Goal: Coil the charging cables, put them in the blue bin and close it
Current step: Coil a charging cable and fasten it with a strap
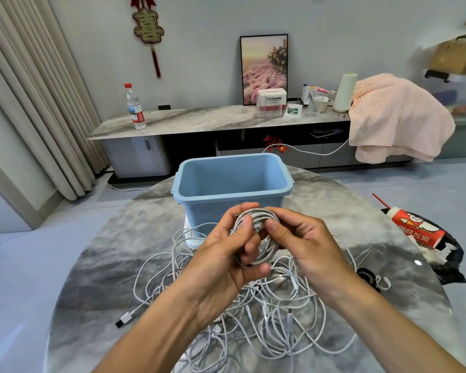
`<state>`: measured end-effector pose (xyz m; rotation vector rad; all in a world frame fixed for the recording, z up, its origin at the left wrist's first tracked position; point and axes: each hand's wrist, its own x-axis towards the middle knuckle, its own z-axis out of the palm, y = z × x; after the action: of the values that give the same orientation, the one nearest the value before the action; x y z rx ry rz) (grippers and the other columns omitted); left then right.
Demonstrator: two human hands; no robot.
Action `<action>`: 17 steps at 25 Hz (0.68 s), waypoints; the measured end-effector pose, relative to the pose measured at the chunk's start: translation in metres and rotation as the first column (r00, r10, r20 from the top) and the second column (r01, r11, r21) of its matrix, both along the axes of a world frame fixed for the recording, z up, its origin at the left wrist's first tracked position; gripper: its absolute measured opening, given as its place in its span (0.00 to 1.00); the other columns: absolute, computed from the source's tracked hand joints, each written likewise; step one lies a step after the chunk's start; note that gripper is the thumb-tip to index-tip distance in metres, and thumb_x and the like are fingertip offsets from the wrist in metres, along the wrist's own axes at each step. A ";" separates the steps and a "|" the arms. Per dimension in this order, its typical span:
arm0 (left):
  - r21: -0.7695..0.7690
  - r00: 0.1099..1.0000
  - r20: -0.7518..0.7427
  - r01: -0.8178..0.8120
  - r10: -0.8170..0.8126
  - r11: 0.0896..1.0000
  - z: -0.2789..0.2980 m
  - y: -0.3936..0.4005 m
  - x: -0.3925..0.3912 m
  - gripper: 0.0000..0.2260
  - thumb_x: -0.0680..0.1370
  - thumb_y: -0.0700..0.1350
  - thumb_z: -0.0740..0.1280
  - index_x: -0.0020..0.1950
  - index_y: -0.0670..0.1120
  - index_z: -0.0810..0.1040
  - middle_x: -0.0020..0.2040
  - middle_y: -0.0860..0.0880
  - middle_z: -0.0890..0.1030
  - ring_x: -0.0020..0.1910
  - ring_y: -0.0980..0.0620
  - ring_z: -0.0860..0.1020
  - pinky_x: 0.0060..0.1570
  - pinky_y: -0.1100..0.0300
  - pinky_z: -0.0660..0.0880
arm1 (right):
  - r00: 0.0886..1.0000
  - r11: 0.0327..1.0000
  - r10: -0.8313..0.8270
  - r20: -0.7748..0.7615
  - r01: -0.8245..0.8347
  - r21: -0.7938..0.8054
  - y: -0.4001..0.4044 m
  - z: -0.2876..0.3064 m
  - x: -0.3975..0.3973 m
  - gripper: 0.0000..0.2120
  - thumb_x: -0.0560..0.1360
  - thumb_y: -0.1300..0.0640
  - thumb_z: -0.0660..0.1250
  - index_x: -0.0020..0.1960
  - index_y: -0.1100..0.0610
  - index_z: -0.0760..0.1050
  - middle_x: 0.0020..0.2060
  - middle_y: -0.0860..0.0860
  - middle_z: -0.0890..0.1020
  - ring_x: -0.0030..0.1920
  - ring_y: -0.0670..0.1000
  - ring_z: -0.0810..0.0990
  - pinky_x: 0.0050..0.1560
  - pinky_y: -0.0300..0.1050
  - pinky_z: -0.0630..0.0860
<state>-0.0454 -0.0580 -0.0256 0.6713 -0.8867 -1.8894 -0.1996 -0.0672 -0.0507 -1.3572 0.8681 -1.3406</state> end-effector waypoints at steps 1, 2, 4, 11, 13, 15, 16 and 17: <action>0.003 1.000 -0.004 -0.006 0.006 1.000 -0.001 0.000 -0.001 0.10 0.76 0.46 0.65 0.57 0.51 0.78 0.31 0.49 0.65 0.27 0.56 0.63 0.27 0.61 0.74 | 1.000 1.000 0.006 0.003 -0.006 0.026 -0.001 0.000 -0.002 0.11 0.77 0.59 0.66 0.57 0.57 0.82 0.45 0.60 0.85 0.45 0.49 0.81 0.48 0.40 0.77; 0.014 1.000 -0.012 -0.010 0.010 1.000 -0.002 0.000 -0.002 0.10 0.76 0.46 0.65 0.57 0.51 0.78 0.31 0.49 0.63 0.28 0.56 0.61 0.27 0.61 0.72 | 1.000 0.999 0.009 -0.009 -0.008 0.048 -0.001 0.000 -0.004 0.12 0.76 0.58 0.66 0.57 0.56 0.82 0.45 0.57 0.85 0.44 0.48 0.80 0.46 0.39 0.76; 0.051 1.000 -0.011 -0.024 0.025 0.998 -0.004 -0.002 -0.004 0.11 0.75 0.47 0.65 0.57 0.51 0.78 0.31 0.49 0.62 0.28 0.55 0.60 0.27 0.62 0.68 | 0.997 0.996 0.011 -0.083 -0.004 0.088 -0.003 -0.002 -0.009 0.13 0.75 0.56 0.67 0.58 0.55 0.81 0.45 0.53 0.85 0.44 0.46 0.79 0.44 0.40 0.75; 0.110 0.980 0.154 -0.141 0.124 0.984 -0.018 -0.006 -0.012 0.12 0.76 0.46 0.65 0.58 0.46 0.79 0.30 0.50 0.65 0.26 0.56 0.61 0.24 0.64 0.64 | 0.964 0.973 0.095 -0.247 -0.037 0.229 -0.009 -0.006 -0.022 0.10 0.78 0.63 0.67 0.57 0.59 0.81 0.43 0.50 0.83 0.43 0.45 0.78 0.41 0.38 0.73; 0.085 0.975 0.167 -0.165 0.149 0.983 -0.016 -0.004 -0.014 0.09 0.77 0.46 0.65 0.53 0.45 0.81 0.30 0.49 0.66 0.26 0.56 0.62 0.24 0.64 0.63 | 0.977 0.980 0.061 -0.205 -0.019 0.199 -0.010 -0.005 -0.021 0.09 0.77 0.65 0.68 0.56 0.60 0.81 0.42 0.51 0.83 0.41 0.44 0.78 0.39 0.34 0.73; 0.068 0.969 0.172 -0.194 0.180 0.979 -0.014 -0.003 -0.015 0.08 0.79 0.45 0.64 0.43 0.45 0.80 0.30 0.49 0.68 0.26 0.57 0.63 0.24 0.65 0.63 | 0.985 0.981 0.036 -0.167 -0.003 0.192 -0.012 -0.005 -0.020 0.09 0.75 0.67 0.69 0.55 0.60 0.82 0.39 0.49 0.84 0.38 0.41 0.79 0.39 0.33 0.74; 0.058 0.965 0.177 -0.208 0.195 0.976 -0.013 -0.004 -0.014 0.09 0.79 0.45 0.64 0.41 0.45 0.79 0.30 0.49 0.69 0.27 0.57 0.64 0.24 0.65 0.63 | 0.987 0.981 0.028 -0.158 0.004 0.194 -0.012 -0.005 -0.019 0.09 0.75 0.67 0.70 0.54 0.59 0.83 0.39 0.48 0.84 0.38 0.40 0.79 0.39 0.33 0.74; 0.041 0.961 0.185 -0.217 0.206 0.975 -0.013 -0.004 -0.013 0.09 0.80 0.45 0.64 0.42 0.44 0.79 0.30 0.49 0.69 0.27 0.57 0.64 0.24 0.65 0.63 | 0.988 0.980 0.018 -0.153 0.012 0.197 -0.011 -0.004 -0.018 0.09 0.74 0.66 0.70 0.52 0.57 0.83 0.39 0.48 0.84 0.38 0.41 0.79 0.39 0.34 0.75</action>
<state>-0.0584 -0.0622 -0.0385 0.9488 -0.8360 -1.6889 -0.2172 -0.0780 -0.0549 -1.3170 1.0736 -1.1255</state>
